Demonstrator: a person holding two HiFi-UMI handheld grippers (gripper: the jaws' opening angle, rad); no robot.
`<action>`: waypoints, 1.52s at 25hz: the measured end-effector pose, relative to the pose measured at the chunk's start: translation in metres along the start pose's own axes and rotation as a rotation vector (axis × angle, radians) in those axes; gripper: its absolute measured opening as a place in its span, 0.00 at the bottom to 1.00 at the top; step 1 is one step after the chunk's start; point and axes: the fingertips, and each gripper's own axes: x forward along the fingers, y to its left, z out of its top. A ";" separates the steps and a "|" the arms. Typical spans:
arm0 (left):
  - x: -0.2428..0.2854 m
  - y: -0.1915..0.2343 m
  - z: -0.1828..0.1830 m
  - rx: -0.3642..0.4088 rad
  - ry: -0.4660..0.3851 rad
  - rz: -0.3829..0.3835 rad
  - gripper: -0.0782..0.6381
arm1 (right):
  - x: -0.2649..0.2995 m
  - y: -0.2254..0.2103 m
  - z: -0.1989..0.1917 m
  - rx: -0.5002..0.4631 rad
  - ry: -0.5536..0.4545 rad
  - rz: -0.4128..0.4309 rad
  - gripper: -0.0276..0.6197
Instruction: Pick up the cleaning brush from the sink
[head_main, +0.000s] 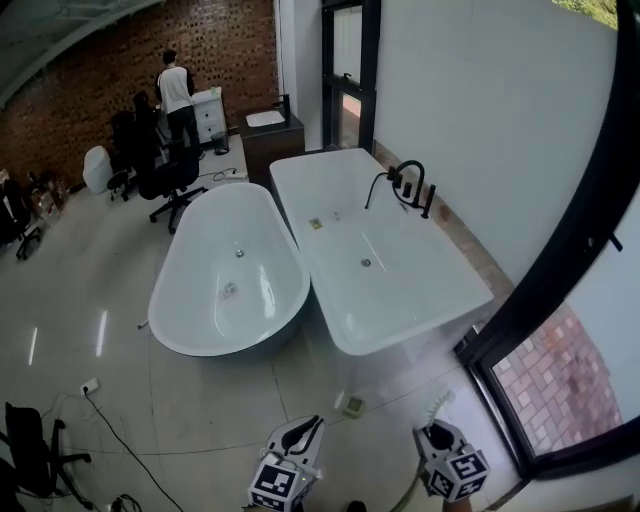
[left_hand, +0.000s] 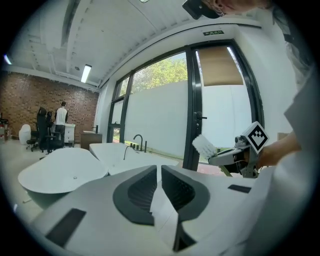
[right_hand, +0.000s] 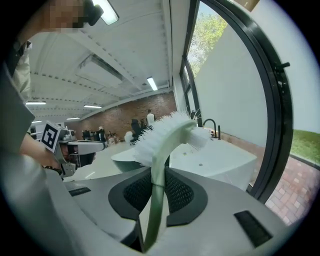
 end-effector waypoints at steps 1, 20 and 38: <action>-0.015 -0.011 0.021 0.010 -0.004 0.008 0.14 | -0.021 0.008 0.019 -0.015 -0.014 0.014 0.10; -0.157 -0.172 0.162 0.027 -0.175 0.118 0.14 | -0.254 0.076 0.165 -0.209 -0.270 0.175 0.10; -0.156 -0.220 0.172 0.024 -0.216 0.114 0.14 | -0.303 0.069 0.175 -0.199 -0.331 0.199 0.10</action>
